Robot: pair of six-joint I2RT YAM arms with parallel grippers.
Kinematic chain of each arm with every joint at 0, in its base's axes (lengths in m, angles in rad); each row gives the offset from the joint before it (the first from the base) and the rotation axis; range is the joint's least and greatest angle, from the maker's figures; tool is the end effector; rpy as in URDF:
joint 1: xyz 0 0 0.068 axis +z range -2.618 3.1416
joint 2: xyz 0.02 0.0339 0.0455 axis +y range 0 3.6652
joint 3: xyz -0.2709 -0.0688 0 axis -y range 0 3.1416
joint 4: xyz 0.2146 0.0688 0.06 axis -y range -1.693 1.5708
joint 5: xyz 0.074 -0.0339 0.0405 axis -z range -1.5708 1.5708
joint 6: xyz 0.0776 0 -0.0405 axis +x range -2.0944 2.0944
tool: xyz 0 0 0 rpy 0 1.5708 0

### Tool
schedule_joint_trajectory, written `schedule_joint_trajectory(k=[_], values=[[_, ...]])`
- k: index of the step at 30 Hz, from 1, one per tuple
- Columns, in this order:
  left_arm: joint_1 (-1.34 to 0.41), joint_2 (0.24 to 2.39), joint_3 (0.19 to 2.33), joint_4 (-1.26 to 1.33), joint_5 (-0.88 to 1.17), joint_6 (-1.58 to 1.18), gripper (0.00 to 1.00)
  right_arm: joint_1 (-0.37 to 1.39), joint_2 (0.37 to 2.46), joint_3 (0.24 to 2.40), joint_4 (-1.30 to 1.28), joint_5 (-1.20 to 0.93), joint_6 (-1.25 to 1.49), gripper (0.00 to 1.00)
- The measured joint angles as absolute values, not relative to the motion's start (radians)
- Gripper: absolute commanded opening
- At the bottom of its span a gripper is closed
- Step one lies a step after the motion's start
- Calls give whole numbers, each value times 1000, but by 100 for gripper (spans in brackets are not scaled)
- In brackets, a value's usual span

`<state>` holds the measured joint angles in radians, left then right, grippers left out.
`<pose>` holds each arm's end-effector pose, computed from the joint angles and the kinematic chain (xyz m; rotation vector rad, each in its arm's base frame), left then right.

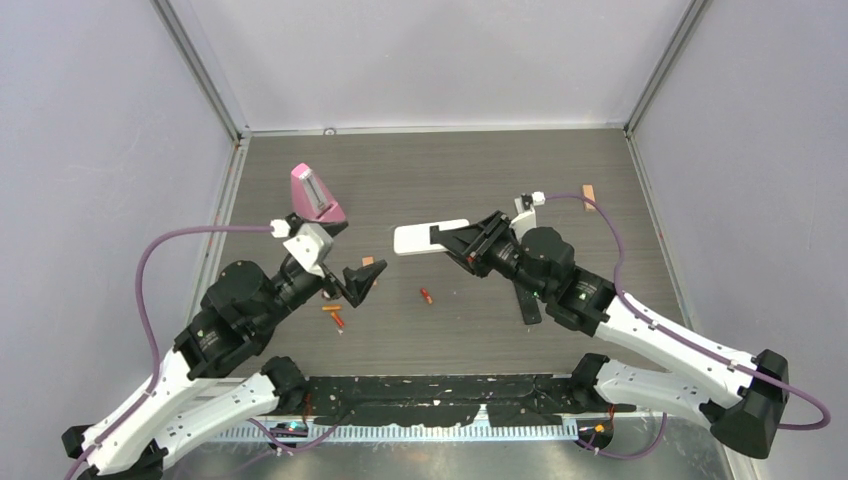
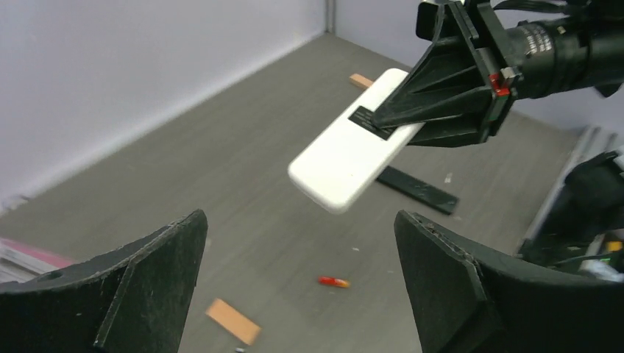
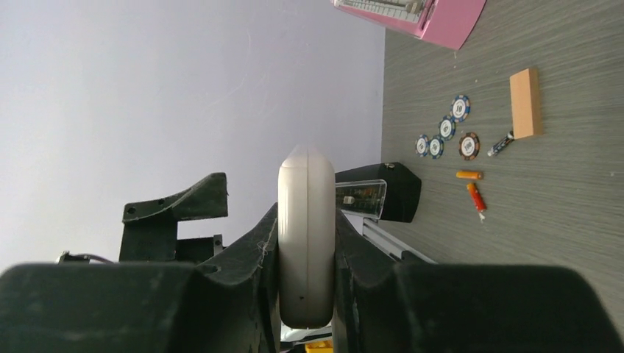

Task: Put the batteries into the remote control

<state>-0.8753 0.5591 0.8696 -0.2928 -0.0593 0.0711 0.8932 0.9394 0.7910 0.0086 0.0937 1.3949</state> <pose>0.0854 -0.0952 0.3826 0.6786 1.4303 -0.5872 0.1505 0.1754 0.3387 0.5748 1.9152 1.5420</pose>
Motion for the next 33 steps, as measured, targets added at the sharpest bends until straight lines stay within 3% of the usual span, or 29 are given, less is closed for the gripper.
schedule_joint_trajectory(k=[10,21,24,33], values=[[-875,572,932,-431,-56,-478,100,886,870,791,31,78,1227,5],[-835,634,797,-228,111,-880,100,886,876,685,263,-28,1215,6],[-813,635,768,-156,138,-949,94,886,891,672,311,-40,1235,6],[-746,685,647,153,225,-1202,64,886,909,658,431,-66,1290,5]])
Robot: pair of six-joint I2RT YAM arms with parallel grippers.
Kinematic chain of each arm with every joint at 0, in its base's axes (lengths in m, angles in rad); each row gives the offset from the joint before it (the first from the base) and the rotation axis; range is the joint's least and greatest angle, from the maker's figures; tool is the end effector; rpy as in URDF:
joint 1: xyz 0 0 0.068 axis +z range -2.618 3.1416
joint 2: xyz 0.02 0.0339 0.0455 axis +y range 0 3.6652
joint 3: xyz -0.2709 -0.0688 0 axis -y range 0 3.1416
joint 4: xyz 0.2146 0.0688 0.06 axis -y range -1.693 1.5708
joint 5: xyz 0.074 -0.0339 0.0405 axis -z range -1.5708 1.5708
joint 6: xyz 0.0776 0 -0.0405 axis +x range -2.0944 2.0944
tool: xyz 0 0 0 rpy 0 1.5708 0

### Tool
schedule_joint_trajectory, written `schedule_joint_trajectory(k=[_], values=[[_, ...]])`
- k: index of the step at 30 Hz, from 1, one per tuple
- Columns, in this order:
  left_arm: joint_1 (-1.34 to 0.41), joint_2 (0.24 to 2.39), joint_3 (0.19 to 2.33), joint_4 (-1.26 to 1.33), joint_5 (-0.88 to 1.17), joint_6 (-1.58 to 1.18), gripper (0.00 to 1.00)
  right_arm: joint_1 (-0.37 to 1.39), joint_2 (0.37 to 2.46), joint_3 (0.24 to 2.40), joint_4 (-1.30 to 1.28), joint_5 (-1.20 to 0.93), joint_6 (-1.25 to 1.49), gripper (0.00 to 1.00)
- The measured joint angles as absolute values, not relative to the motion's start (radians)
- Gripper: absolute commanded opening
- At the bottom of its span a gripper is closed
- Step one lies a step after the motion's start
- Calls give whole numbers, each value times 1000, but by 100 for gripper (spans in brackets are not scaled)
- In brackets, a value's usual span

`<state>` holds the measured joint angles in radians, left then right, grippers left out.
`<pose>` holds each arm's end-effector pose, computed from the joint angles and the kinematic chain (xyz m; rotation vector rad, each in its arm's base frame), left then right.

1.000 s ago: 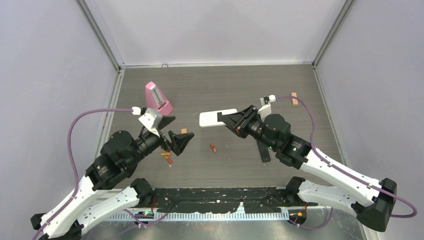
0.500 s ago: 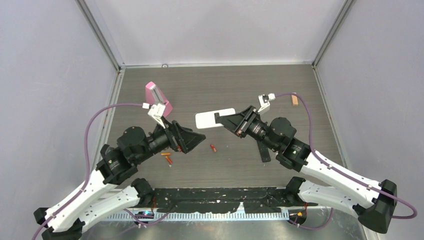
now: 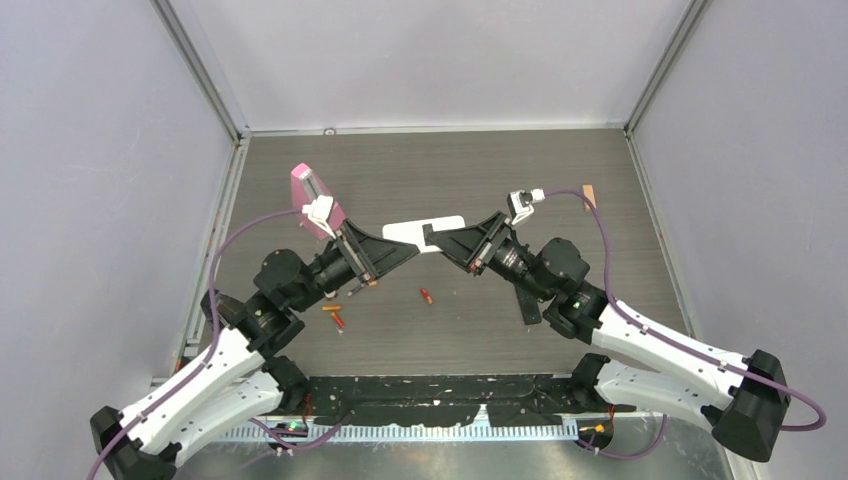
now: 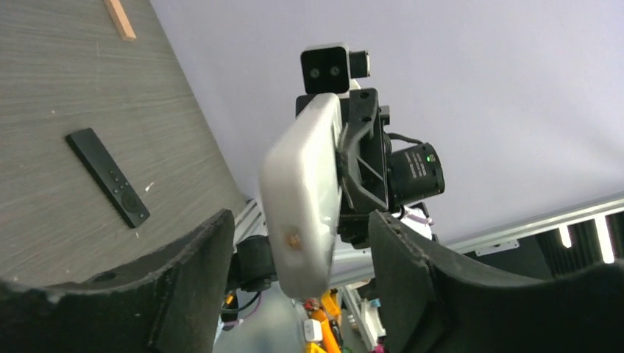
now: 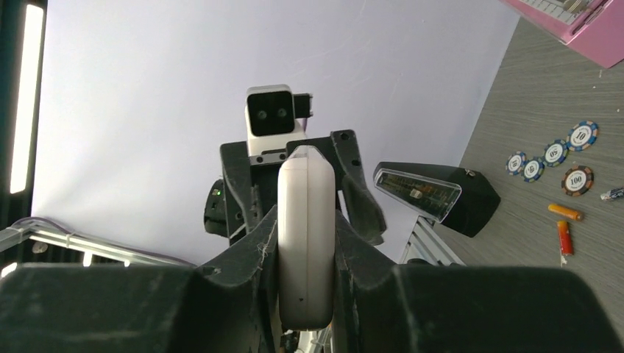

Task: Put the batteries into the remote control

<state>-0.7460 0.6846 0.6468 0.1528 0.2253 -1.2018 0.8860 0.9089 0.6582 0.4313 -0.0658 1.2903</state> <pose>0.1171 -0.1318 0.3538 -0.1747 1.7130 -1.6940 0.1385 0.1777 0.3593 0.2704 1.6473 1.7972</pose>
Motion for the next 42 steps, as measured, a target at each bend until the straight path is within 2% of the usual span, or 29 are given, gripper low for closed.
schedule_joint_trajectory(k=[5,6,7,10,11,14,16,17,18,20,22,29,36,38,41,42], values=[[-739,751,621,244,245,-1282,42,886,936,639,472,-80,1324,6],[-738,753,619,250,246,-1285,35,886,941,636,473,-82,1332,6],[-737,752,618,256,246,-1288,23,886,945,633,475,-84,1339,5],[-734,743,614,267,244,-1309,3,886,950,623,500,-94,1363,6],[-734,735,614,272,241,-1327,0,886,950,622,510,-100,1365,8],[-737,701,612,252,236,-1328,0,890,950,622,523,-119,1366,16],[-739,680,613,217,236,-1317,0,893,950,622,517,-133,1365,38],[-739,674,616,201,236,-1310,0,894,950,622,512,-139,1365,45],[-739,669,622,178,238,-1297,0,894,950,622,504,-146,1362,60],[-725,653,648,110,230,-1242,0,884,942,620,471,-149,1360,75],[-696,641,677,59,231,-1198,0,869,924,616,443,-149,1338,81],[-595,668,786,-62,387,-1111,0,799,819,621,323,-205,1195,86],[-573,720,835,-115,549,-1075,0,761,878,721,240,-334,1052,86],[-573,724,835,-128,579,-1073,0,761,905,753,226,-363,1023,80],[-573,725,835,-132,612,-1075,0,761,945,795,212,-409,986,60],[-573,724,835,-132,618,-1077,0,761,954,801,212,-419,979,57]])
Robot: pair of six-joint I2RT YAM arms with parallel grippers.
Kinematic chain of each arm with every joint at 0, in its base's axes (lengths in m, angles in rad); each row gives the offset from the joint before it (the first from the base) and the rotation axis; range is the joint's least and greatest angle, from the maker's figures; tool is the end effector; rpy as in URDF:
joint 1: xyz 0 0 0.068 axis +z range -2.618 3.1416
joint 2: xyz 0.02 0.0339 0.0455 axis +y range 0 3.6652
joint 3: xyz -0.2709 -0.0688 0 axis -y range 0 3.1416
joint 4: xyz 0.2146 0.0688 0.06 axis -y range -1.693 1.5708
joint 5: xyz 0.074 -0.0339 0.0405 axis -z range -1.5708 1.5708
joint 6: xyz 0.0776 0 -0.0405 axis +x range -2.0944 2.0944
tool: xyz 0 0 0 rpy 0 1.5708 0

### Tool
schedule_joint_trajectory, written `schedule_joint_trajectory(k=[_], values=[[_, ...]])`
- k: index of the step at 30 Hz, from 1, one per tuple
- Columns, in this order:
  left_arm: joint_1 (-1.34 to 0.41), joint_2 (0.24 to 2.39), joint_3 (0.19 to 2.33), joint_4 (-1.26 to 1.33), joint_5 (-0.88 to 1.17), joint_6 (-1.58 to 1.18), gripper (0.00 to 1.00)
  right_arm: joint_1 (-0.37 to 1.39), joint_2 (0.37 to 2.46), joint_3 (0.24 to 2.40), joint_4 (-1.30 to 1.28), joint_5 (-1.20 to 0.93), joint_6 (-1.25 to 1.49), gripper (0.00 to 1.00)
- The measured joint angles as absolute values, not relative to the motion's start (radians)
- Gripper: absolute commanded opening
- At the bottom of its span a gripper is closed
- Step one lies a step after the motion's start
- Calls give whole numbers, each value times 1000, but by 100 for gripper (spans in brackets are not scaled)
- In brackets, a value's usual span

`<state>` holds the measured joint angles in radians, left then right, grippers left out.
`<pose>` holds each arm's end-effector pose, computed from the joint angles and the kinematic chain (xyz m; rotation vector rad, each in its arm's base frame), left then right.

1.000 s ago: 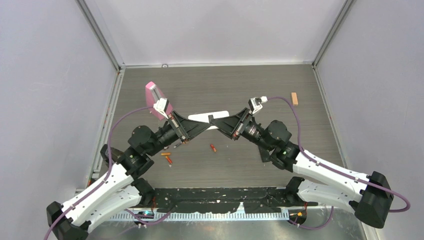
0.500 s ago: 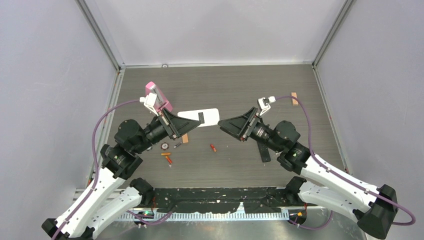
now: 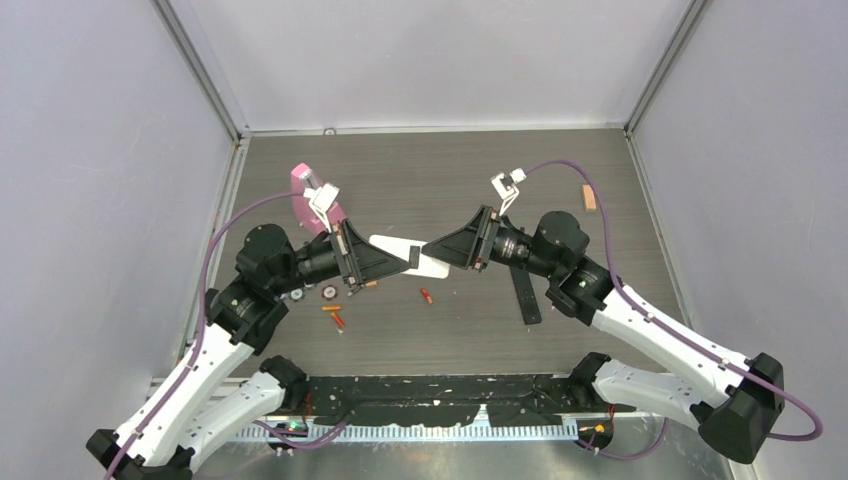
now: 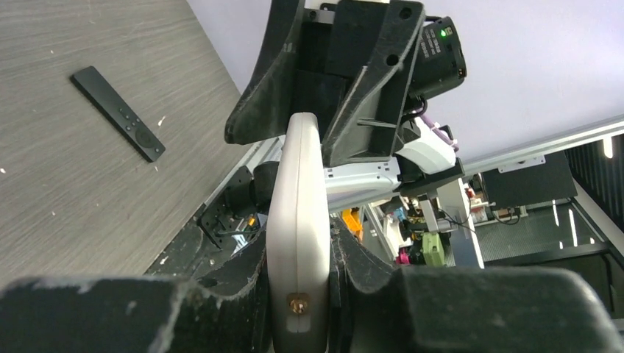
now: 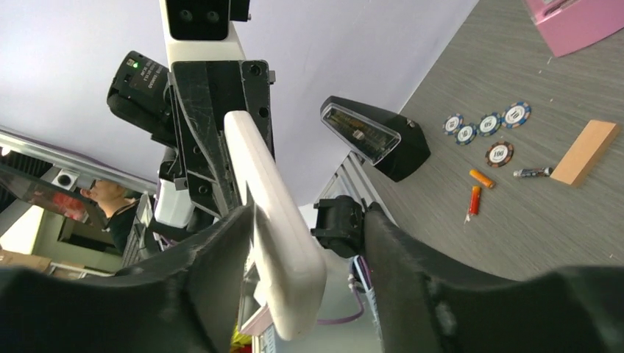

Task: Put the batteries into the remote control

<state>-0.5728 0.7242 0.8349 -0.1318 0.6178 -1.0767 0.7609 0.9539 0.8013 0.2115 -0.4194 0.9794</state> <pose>0.1109 -0.1250 0.3734 0.0966 1.8974 -1.6967 0.1442 0.1809 0.3697 -0.2005 1.7707 1.6479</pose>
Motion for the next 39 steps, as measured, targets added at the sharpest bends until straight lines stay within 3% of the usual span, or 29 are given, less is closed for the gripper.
schedule_joint_trajectory(k=[2,5,13,17,24,39], values=[[-571,725,835,-133,629,-1084,0,761,976,809,217,-445,978,51],[-563,725,834,-148,635,-1099,0,761,992,807,246,-476,992,51],[-543,706,800,-101,661,-1181,0,760,994,746,348,-522,1050,63],[-540,707,791,-67,671,-1209,0,760,994,742,361,-539,1057,56],[-525,704,774,-51,678,-1233,0,760,995,737,413,-563,1087,25],[-443,599,550,160,733,-1416,0,776,1035,640,559,-561,1207,23]])
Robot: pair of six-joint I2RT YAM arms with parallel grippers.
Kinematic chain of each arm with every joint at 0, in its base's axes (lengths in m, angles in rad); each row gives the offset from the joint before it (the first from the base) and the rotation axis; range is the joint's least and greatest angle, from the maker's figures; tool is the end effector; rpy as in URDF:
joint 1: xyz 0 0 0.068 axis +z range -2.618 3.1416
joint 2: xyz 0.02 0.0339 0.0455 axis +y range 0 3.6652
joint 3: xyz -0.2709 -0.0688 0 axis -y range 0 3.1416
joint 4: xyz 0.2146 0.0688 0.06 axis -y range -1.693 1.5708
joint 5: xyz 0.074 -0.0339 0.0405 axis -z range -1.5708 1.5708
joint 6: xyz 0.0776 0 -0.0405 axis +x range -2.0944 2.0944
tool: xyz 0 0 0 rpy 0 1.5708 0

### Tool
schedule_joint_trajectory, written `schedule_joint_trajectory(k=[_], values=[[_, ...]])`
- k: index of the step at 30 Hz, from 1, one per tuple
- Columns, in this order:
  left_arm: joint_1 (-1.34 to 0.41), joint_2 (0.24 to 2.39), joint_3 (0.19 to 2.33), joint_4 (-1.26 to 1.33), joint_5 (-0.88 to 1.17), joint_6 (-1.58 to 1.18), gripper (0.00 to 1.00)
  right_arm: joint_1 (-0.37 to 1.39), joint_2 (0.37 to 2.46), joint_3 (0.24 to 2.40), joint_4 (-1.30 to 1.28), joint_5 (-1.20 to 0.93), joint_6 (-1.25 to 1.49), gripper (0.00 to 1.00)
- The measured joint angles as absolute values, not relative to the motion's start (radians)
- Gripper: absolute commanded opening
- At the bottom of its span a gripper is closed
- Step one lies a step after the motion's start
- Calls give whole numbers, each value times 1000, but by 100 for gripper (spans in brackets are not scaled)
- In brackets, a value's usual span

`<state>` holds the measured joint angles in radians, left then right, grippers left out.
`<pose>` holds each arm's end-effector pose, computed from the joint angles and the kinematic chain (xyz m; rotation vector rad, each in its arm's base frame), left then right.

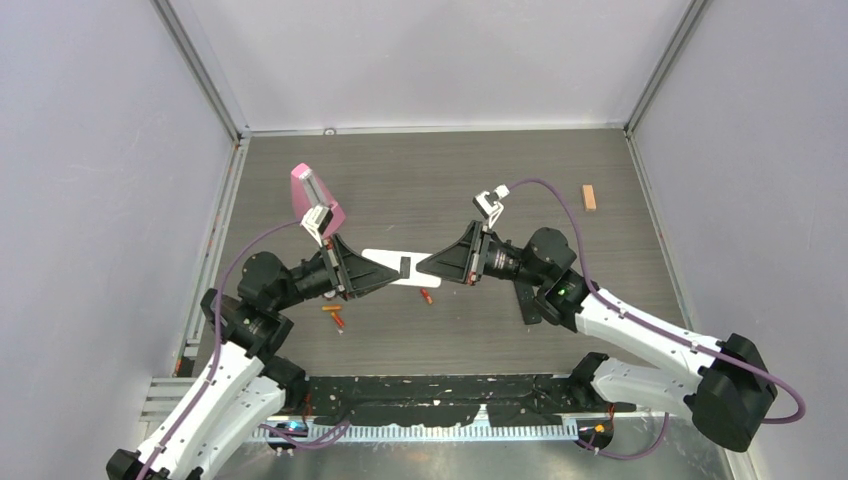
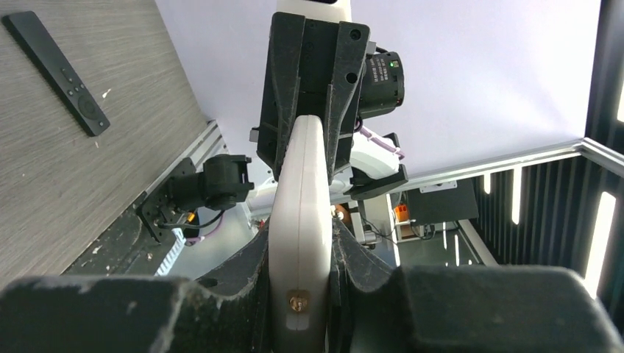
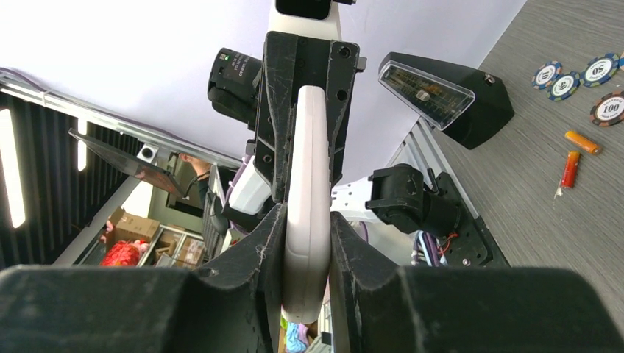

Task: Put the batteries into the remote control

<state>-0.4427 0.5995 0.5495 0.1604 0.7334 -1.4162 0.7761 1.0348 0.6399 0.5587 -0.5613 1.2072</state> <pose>0.1083 -0.1088 0.3301 -0.1522 1.8633 -1.9325 0.1428 0.1980 0.3420 -0.1997 1.7752 1.9356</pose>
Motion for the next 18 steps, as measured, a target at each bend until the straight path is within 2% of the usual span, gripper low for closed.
schedule_joint_trajectory(k=[11,13,14,18], values=[[-429,595,538,157,721,-1436,0,778,1033,648,504,-516,1207,22],[-428,595,538,153,720,-1432,0,780,1022,663,458,-508,1186,28],[-428,595,538,153,720,-1430,0,781,1019,671,437,-505,1177,34],[-416,591,543,130,696,-1414,0,773,1006,697,350,-479,1111,40]])
